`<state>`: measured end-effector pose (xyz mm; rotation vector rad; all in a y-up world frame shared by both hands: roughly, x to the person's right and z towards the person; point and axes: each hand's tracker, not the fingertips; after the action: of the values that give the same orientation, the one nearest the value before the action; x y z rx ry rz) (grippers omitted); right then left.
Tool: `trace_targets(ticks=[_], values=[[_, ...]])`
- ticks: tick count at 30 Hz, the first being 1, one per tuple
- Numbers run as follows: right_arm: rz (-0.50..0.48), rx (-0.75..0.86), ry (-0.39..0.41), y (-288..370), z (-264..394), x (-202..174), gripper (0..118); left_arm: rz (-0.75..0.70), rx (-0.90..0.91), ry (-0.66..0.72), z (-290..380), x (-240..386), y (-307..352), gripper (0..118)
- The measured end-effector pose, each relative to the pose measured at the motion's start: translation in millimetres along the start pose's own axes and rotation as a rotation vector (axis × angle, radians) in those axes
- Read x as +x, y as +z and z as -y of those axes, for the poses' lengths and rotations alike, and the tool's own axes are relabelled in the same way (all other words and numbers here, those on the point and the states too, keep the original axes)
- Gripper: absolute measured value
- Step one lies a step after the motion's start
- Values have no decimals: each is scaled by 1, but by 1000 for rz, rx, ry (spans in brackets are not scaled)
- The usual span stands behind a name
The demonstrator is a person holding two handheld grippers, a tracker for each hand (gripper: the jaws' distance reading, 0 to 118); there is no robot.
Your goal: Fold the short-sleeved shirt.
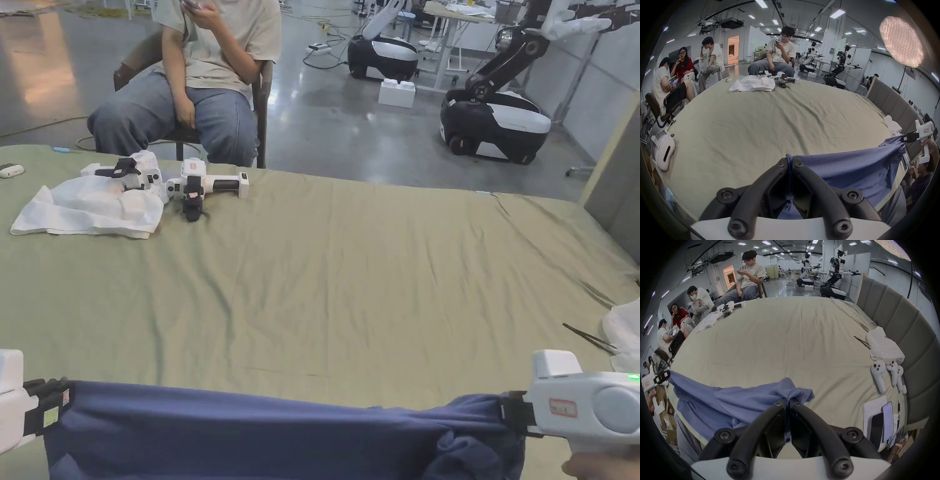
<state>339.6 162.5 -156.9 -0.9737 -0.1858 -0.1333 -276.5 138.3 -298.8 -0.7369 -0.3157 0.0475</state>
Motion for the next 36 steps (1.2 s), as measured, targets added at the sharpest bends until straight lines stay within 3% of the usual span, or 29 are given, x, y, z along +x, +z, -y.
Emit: trace_targets(ticks=[8,15,23,28,29,31,34,35,36], values=[[8,-35,27,24,57,2,1,32,1,-1,31,-13,16,0],[60,-69,112,46,85,-8,1,67,27,10,45,-22,50,0],[85,-198,112,4,145,-13,1,14,-196,-98,92,-29,23,1],[81,-168,78,-19,168,-18,3,-42,-269,-137,123,9,12,2],[81,-160,70,-21,169,-19,5,-45,-266,-124,125,10,12,2],[114,-143,69,-19,166,-20,23,-58,-240,-100,127,11,12,4],[191,-134,102,-9,156,-23,55,-50,-241,-62,120,7,14,17],[212,-104,96,-3,152,-22,62,-44,-234,-48,116,8,17,24],[226,-55,82,5,145,-24,67,-45,-200,-37,112,10,19,43]])
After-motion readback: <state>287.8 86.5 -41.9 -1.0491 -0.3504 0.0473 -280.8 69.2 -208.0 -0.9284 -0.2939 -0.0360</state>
